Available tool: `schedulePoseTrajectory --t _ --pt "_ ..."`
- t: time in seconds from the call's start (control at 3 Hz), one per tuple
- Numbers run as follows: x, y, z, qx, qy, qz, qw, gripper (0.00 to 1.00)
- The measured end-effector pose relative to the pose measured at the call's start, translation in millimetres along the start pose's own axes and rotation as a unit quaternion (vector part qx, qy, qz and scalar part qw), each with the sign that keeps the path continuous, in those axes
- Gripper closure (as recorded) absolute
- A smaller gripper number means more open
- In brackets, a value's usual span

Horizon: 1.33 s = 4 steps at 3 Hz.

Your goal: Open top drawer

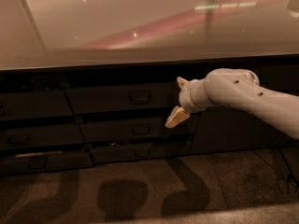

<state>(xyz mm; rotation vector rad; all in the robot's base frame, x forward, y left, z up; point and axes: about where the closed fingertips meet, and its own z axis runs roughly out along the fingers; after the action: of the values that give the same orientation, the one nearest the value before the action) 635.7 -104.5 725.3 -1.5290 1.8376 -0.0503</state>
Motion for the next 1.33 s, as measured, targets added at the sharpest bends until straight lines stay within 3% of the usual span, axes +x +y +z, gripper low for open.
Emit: schedulePoseTrajectory --t 0.33,0.67,1.0,1.33 --pt "0 0 1 0.000 0.000 0.000 1.0000 0.00" --pt "15 -4 24 -0.020 0.030 0.018 0.9992 0.00" --pt "41 -9 62 -0.047 0.079 0.040 0.9950 0.00" --pt "41 -9 62 -0.047 0.079 0.040 0.9950 0.00"
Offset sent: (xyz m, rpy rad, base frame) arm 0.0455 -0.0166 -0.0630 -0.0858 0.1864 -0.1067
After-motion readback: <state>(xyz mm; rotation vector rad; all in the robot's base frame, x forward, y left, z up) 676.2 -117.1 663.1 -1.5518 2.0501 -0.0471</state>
